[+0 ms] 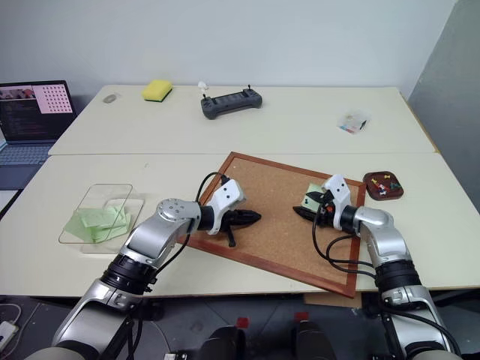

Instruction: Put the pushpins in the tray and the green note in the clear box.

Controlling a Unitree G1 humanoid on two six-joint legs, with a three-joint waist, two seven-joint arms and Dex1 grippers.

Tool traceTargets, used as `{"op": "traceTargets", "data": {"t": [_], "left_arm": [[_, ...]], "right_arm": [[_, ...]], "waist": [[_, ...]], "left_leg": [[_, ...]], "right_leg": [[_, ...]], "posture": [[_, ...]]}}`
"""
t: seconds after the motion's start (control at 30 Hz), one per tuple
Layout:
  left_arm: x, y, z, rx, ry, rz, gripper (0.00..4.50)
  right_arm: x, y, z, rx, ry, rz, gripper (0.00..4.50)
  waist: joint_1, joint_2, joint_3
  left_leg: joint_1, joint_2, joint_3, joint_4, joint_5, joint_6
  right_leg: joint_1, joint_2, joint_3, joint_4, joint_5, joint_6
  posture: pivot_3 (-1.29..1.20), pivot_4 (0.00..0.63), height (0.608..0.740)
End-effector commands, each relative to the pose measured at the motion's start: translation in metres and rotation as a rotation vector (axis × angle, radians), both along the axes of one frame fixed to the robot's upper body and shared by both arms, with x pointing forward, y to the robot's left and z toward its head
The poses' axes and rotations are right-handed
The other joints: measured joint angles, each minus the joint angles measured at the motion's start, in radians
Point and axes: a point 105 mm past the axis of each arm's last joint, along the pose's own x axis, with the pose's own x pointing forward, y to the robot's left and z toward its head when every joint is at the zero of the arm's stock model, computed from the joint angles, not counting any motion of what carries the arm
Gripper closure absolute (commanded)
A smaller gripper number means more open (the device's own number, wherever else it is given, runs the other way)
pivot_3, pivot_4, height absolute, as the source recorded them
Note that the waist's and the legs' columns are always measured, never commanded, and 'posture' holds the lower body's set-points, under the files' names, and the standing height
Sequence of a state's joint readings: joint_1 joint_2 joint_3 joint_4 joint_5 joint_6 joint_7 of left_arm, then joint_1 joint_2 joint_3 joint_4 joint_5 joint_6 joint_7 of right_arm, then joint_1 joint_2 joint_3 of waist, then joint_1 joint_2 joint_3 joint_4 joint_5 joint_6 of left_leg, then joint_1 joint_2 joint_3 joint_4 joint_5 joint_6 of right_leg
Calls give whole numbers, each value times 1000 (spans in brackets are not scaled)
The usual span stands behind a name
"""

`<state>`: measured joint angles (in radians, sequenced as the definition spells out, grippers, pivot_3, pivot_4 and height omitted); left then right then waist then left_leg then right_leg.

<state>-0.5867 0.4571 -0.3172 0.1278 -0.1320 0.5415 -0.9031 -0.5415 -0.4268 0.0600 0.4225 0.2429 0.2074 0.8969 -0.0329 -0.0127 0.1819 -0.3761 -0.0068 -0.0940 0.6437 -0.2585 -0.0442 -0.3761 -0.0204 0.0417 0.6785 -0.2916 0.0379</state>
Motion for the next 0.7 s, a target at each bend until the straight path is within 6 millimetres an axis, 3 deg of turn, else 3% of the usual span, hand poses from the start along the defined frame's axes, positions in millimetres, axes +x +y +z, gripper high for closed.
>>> {"op": "traceTargets", "data": {"t": [0.03, 0.43, 0.7], "left_arm": [[0, 7, -15, 45, 46, 46, 4500], [-2, 8, -16, 48, 49, 42, 4500], [-3, 9, -17, 55, 52, 45, 4500]], "right_arm": [[5, -1, 14, 1, -57, -2, 2071], [8, -4, 11, -16, -60, -25, 4441], [-2, 5, 44, 67, -114, 54, 4441]], "waist": [[0, 0, 0], [0, 0, 0], [0, 0, 0]], "left_leg": [[0, 0, 0, 0, 0, 0], [0, 0, 0, 0, 0, 0], [-1, 0, 0, 0, 0, 0]], "right_leg": [[0, 0, 0, 0, 0, 0], [0, 0, 0, 0, 0, 0], [-1, 0, 0, 0, 0, 0]], "posture": [[0, 150, 740], [0, 150, 740], [0, 150, 740]]}}
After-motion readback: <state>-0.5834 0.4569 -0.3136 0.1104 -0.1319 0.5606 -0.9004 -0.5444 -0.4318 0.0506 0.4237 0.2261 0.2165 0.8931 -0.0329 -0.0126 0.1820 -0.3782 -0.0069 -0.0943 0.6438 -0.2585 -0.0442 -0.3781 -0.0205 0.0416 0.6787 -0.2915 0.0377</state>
